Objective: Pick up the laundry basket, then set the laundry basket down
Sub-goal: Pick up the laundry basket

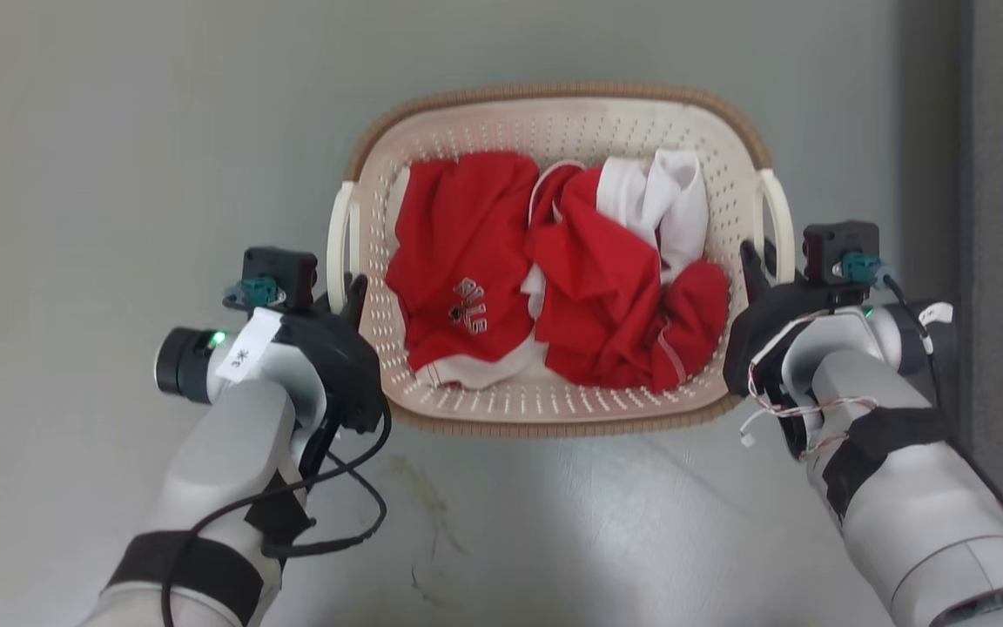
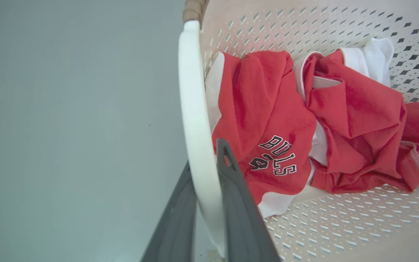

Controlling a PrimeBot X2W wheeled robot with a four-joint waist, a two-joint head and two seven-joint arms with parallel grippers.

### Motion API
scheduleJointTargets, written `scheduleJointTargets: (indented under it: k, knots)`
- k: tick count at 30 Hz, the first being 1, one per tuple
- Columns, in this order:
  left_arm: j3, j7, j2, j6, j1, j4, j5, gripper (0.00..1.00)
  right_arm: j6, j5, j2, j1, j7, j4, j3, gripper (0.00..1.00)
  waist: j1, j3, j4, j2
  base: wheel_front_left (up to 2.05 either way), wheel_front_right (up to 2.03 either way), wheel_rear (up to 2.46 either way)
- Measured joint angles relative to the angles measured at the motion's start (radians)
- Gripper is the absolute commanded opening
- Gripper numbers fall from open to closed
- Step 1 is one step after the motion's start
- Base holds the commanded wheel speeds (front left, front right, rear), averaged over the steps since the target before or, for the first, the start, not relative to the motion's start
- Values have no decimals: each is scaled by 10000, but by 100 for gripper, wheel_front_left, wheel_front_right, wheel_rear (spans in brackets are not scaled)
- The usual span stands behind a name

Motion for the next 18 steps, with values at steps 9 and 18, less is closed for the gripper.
scheduleJointTargets:
  k: [9,18]
  knots:
    - [-190,261,-10,-4,525,77,-221,0,105,353,13,429,366,77,341,0,-1,-965,-33,0,0,0,0]
    - [-228,523,-15,-88,999,219,-251,0,109,955,40,957,784,69,798,0,-1,-1993,-88,0,0,0,0]
